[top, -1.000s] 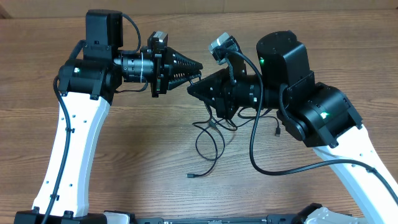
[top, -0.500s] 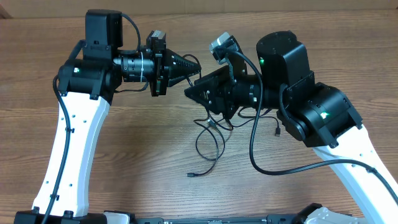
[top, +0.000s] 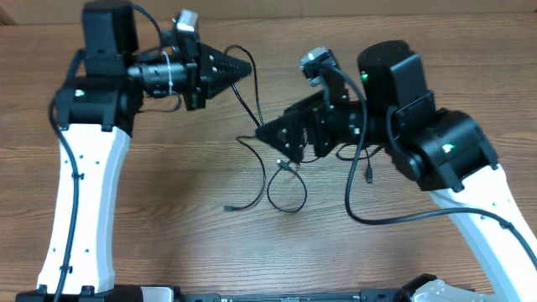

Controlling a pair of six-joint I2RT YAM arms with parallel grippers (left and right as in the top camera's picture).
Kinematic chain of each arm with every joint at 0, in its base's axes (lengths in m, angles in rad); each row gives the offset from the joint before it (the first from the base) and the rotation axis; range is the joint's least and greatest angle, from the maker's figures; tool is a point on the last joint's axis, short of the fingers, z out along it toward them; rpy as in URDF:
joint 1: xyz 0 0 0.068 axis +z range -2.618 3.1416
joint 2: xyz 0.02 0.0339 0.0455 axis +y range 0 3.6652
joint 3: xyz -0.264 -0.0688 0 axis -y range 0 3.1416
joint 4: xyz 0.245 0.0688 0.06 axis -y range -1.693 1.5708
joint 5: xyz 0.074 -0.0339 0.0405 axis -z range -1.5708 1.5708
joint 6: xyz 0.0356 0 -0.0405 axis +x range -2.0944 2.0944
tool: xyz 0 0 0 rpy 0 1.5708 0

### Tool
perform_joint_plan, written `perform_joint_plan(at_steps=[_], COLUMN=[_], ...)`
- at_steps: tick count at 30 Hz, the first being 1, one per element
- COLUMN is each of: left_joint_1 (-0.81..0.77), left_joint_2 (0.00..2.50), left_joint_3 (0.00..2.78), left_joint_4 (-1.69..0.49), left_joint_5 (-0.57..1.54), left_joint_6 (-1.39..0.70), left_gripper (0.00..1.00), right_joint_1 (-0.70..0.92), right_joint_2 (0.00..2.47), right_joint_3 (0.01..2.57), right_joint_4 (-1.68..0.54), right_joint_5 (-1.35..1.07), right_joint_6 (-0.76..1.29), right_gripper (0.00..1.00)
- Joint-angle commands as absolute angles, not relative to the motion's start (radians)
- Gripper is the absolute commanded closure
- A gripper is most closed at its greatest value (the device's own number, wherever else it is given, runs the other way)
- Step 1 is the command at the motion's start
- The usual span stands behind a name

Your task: Untangle cables

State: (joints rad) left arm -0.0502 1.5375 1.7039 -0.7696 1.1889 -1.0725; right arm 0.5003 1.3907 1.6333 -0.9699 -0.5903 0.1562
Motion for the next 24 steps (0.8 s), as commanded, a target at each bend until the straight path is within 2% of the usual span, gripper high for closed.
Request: perform_joint_plan(at_steps=[1, 6, 14, 24], left_joint_1=[-0.039, -0.040, -0.041, -0.041], left_joint_2=[1.526, 1.526, 1.526, 1.526], left_joint_3=[1.825, 1.939, 2.007, 2.008], left_joint_4=[-0.762, -0.727, -0.615, 0.033], left_joint_5=[1.224, 1.335, 1.345, 1.431], left_joint_6=[-1.067, -1.141, -1.273, -1.782], left_gripper=[0.96, 0.96, 0.96, 0.96], right_joint_1=[0.421, 0.296, 0.274, 0.274], right_joint_2=[1.380, 1.404, 1.564, 1.763], right_joint_3=[1.642, 1.642, 1.639, 1.637], right_joint_4=[-1.007, -1.115, -1.229, -1.196], right_joint_5=[-0.568, -0.308, -0.296, -0.313], right_joint_6=[0.155, 0.171, 0.147, 0.148], right_gripper=[0.00, 0.00, 0.00, 0.00])
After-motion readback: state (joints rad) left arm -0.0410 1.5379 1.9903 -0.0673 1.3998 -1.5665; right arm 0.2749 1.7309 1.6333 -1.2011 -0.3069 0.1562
